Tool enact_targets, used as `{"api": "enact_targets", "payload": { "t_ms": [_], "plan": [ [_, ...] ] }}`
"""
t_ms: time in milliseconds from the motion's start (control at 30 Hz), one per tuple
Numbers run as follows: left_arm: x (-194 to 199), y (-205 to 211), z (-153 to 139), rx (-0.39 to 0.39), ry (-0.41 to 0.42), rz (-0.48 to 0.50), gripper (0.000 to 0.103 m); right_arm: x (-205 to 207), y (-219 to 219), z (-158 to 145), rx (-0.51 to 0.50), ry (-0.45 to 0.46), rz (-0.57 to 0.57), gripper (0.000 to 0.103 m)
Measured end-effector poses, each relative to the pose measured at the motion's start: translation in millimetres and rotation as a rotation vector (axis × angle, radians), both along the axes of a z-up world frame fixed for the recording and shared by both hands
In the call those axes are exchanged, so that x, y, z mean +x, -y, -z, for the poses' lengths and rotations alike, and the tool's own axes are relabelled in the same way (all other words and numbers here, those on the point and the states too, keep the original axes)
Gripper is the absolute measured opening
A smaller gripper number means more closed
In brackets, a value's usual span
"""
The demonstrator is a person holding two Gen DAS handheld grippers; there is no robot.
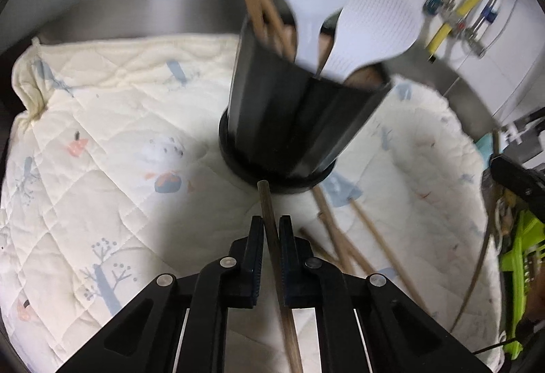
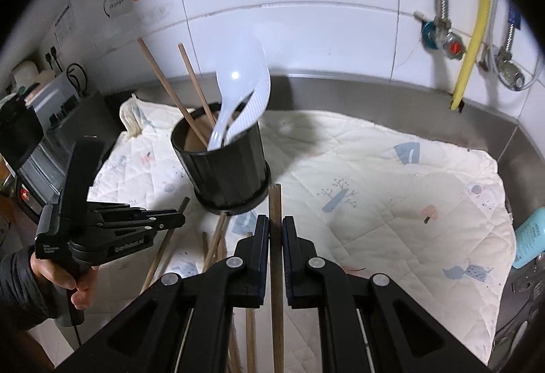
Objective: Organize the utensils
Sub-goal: 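Carry the chopsticks in both tools up over the black cup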
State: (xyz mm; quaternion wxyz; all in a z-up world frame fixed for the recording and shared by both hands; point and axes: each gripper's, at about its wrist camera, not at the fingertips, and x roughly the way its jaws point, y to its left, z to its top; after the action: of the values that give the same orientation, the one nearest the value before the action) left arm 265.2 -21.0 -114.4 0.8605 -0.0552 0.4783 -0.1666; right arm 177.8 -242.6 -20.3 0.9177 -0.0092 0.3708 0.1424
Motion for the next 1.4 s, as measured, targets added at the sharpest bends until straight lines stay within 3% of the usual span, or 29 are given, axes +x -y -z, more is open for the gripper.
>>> {"api": "enact_targets", "payload": {
  "t_ms": [500,1000,1200,1400],
  "plan": [
    [-49.2,-13.4,-118.3,-0.129,0.290,-0.005,0.007,-29.2,2.4,-43.2,0.035,0.125,-0.001,0.010],
    [-10.0,-7.4,-233.2,-0.170,0.551,-0.005,0.007,-24.9,6.4,-64.9,0.061,0.176,0.039,0.010],
    [-0.4,-12.8,-248.6,-0.182,0.584,-0.006,0.007,-20.2,4.4,-68.9,0.060,0.184,0.046,0.010],
    [5.2,-16.1,-227.8,-0.154,0.528,-0.009,0.007,-15.0,2.8,-68.3,0.070,0.184,0.047,0.010]
  ]
}}
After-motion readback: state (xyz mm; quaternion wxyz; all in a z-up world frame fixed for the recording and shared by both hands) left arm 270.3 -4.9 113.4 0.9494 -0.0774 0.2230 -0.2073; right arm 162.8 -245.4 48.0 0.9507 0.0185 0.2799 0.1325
